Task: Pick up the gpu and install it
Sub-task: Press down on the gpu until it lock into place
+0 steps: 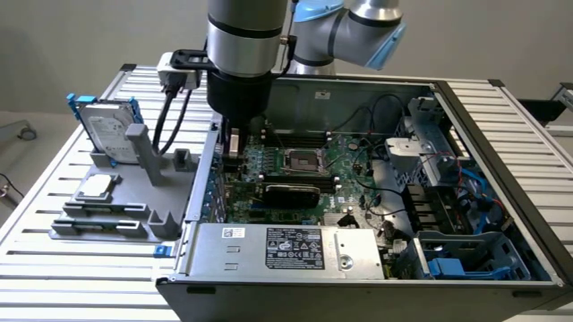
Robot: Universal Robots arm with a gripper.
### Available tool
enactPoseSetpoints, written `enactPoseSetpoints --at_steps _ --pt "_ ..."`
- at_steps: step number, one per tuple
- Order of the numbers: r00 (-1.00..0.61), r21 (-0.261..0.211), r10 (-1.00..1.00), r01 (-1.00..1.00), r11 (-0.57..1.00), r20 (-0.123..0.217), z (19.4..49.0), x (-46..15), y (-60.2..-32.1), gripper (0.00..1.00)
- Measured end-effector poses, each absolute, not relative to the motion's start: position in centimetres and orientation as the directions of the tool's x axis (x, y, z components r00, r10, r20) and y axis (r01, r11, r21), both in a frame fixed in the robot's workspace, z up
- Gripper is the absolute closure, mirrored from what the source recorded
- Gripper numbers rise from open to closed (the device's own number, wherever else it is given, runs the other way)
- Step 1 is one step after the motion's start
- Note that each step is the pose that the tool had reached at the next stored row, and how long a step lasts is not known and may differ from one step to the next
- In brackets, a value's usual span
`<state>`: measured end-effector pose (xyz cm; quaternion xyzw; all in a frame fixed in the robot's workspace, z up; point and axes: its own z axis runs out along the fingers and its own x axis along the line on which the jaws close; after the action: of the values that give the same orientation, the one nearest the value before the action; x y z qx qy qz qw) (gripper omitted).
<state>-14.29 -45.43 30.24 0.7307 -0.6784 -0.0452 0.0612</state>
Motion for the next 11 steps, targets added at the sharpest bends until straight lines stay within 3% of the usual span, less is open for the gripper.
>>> enactPoseSetpoints --at_steps 11 --pt "0.075 0.15 -0.997 -0.986 -0.072 0.017 29.74 -14.83 -44.85 0.89"
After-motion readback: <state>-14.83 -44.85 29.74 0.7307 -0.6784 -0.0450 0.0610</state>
